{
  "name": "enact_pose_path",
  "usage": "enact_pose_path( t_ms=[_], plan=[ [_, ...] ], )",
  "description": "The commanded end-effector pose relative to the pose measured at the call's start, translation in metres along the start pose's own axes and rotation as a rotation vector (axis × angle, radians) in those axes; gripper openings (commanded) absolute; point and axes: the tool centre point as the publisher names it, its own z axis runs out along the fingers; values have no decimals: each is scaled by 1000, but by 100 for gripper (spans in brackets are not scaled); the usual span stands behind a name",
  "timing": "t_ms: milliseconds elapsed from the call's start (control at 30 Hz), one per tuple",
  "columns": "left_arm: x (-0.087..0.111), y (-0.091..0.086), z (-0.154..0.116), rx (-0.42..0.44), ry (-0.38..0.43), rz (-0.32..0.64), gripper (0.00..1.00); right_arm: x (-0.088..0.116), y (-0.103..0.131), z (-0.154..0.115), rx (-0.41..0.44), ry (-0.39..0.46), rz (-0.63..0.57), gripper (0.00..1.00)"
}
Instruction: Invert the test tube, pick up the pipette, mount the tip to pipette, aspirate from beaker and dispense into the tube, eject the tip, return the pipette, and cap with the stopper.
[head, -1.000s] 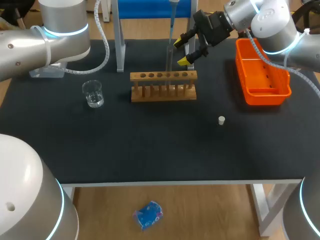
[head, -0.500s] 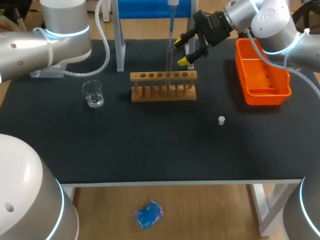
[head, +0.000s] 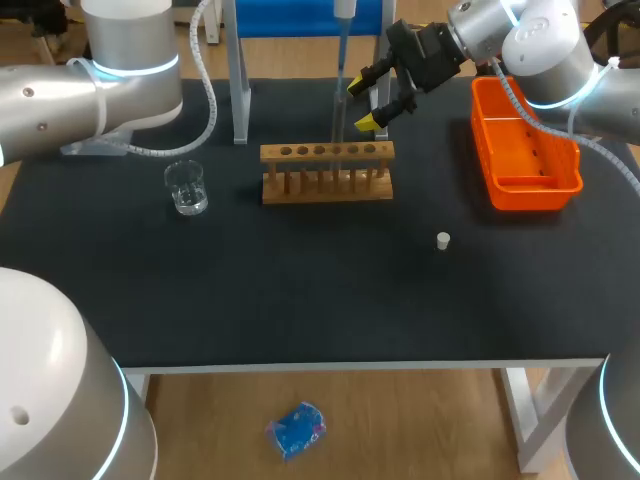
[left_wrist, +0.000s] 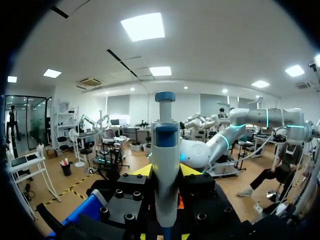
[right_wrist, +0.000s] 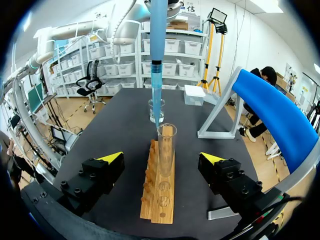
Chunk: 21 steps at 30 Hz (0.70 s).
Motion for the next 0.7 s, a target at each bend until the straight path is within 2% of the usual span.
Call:
enact_pose_path(
  t_ms=[33,267,467,700],
  plan=[
    [-2,0,0,-3,10,-8,0,-1,0,-1,3,3,0,100],
    [-1,-1,1,-6,14,-9,0,-1,0,-1,3,3,0,100],
    [1,-15,-1,-12,5,20,0,-1,0,-1,3,3,0,100],
    [3,-21,0,-14,-1,35,0,-1,0,-1,3,3,0,100]
  ],
)
